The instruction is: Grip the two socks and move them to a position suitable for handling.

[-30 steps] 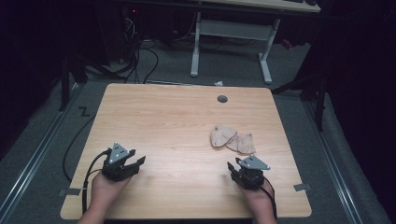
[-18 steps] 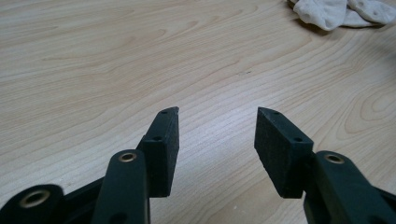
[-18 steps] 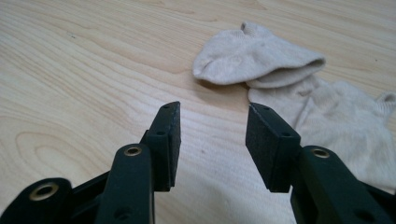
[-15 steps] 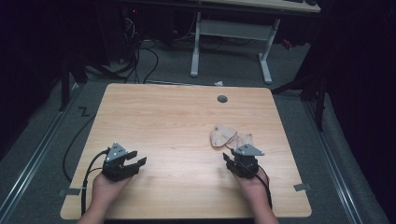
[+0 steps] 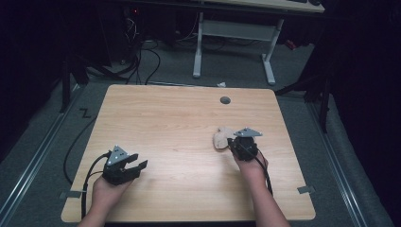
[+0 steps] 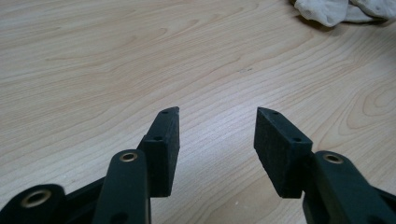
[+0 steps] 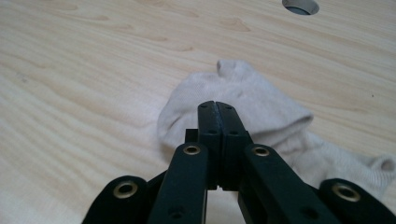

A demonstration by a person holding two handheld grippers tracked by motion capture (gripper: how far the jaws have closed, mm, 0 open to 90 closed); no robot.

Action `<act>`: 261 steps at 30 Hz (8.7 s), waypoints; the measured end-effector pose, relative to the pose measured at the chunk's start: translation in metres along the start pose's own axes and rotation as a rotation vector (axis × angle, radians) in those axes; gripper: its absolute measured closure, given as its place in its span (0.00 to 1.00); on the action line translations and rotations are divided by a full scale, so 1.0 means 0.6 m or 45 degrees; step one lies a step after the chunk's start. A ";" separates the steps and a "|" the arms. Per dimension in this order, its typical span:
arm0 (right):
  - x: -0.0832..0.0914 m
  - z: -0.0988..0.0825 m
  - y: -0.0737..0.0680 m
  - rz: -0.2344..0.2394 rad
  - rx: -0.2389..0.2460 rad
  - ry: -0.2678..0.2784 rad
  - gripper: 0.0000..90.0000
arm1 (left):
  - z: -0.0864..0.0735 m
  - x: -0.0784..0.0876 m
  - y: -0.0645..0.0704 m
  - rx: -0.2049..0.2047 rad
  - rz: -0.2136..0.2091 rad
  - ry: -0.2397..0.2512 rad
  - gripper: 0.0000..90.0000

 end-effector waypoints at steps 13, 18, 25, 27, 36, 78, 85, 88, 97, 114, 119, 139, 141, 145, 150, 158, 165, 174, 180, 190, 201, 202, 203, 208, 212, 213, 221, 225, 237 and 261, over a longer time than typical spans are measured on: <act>-0.063 0.034 0.030 -0.026 -0.015 -0.089 1.00 | -0.004 0.004 -0.001 -0.005 -0.004 -0.009 0.56; -0.079 0.039 0.035 -0.024 -0.026 -0.101 1.00 | -0.005 0.007 -0.007 0.014 0.001 -0.001 0.56; -0.103 0.031 0.033 -0.025 -0.016 -0.165 1.00 | -0.008 0.003 -0.001 0.010 -0.018 -0.011 0.55; -0.106 0.023 0.035 -0.028 -0.027 -0.213 1.00 | -0.011 0.000 0.004 0.000 -0.018 -0.021 0.55; -0.116 0.011 0.018 -0.023 0.050 -0.292 1.00 | -0.011 -0.001 0.008 -0.031 -0.019 -0.029 0.55; 0.003 -0.047 -0.189 0.170 0.290 -0.131 0.97 | -0.007 0.005 0.022 -0.067 -0.034 -0.002 0.56; 0.019 -0.052 -0.138 0.112 0.220 -0.093 1.00 | -0.009 0.003 0.026 -0.080 -0.036 -0.008 0.56; 0.007 -0.049 -0.123 0.105 0.228 -0.082 1.00 | -0.010 0.002 0.028 -0.086 -0.034 -0.014 0.56; -0.016 -0.047 -0.112 0.108 0.232 -0.126 0.99 | -0.015 -0.004 0.028 -0.094 -0.036 -0.037 0.56; 0.063 -0.111 -0.173 0.196 0.270 -0.100 0.99 | -0.012 -0.004 0.031 -0.104 -0.040 -0.039 0.55; 0.054 -0.101 -0.198 0.231 0.301 -0.089 0.99 | -0.013 -0.007 0.033 -0.109 -0.042 -0.049 0.55; 0.000 -0.001 -0.322 0.340 0.431 0.002 0.66 | -0.015 0.000 0.025 -0.092 -0.037 -0.038 0.55; -0.006 -0.003 -0.323 0.332 0.450 -0.006 0.65 | -0.015 0.000 0.024 -0.091 -0.037 -0.039 0.55; -0.018 -0.012 -0.322 0.315 0.441 -0.041 0.66 | -0.016 0.000 0.022 -0.089 -0.037 -0.043 0.55; -0.021 -0.019 -0.319 0.310 0.438 -0.049 0.76 | -0.017 -0.003 0.025 -0.098 -0.039 -0.049 0.55; -0.020 -0.017 -0.309 0.302 0.436 -0.039 0.95 | -0.020 -0.009 0.035 -0.118 -0.050 -0.071 0.55; 0.010 0.004 -0.300 0.312 0.382 0.060 0.96 | -0.020 -0.011 0.047 -0.137 -0.060 -0.072 0.55; 0.052 0.019 -0.281 0.324 0.300 0.191 0.95 | -0.014 -0.023 0.084 -0.140 -0.101 -0.068 0.58; 0.062 0.011 -0.268 0.297 0.283 0.200 0.95 | -0.015 -0.042 0.121 -0.171 -0.129 -0.095 0.71; 0.078 -0.003 -0.246 0.248 0.228 0.213 0.95 | -0.022 -0.092 0.209 -0.165 -0.260 -0.133 0.87; 0.094 -0.018 -0.229 0.212 0.185 0.215 0.95 | -0.036 -0.147 0.258 -0.247 -0.306 -0.197 0.90; 0.094 -0.020 -0.227 0.209 0.181 0.212 0.95 | -0.037 -0.149 0.260 -0.256 -0.307 -0.201 0.90; 0.095 -0.021 -0.225 0.204 0.179 0.211 0.95 | -0.038 -0.151 0.262 -0.262 -0.309 -0.204 0.90; 0.098 -0.025 -0.220 0.192 0.166 0.210 0.95 | -0.044 -0.157 0.263 -0.305 -0.288 -0.231 0.93; 0.101 -0.026 -0.213 0.183 0.158 0.212 0.95 | -0.046 -0.156 0.264 -0.332 -0.274 -0.228 0.93; 0.102 -0.027 -0.212 0.181 0.161 0.210 0.95 | -0.047 -0.154 0.263 -0.345 -0.264 -0.223 0.93; 0.095 -0.028 -0.204 0.188 0.157 0.207 0.95 | -0.049 -0.142 0.238 -0.358 -0.192 -0.216 0.93; 0.085 -0.023 -0.213 0.211 0.178 0.204 0.95 | -0.050 -0.125 0.194 -0.309 -0.109 -0.215 0.93; 0.065 -0.034 -0.206 0.225 0.209 0.152 0.92 | -0.063 -0.082 0.127 -0.225 0.016 -0.208 0.90; 0.020 -0.085 -0.170 0.218 0.209 -0.055 0.98 | -0.041 -0.108 0.116 -0.210 -0.037 -0.243 0.88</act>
Point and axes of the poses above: each handheld gripper's, and its own axes: x roughly backward along the jaws, z roughly out of its top, y roughly to its right, the point moved 8 cm from there along -x, roughly forward along the jaws, and after that the axes turned 9 degrees about x, right-handed, at the moved point
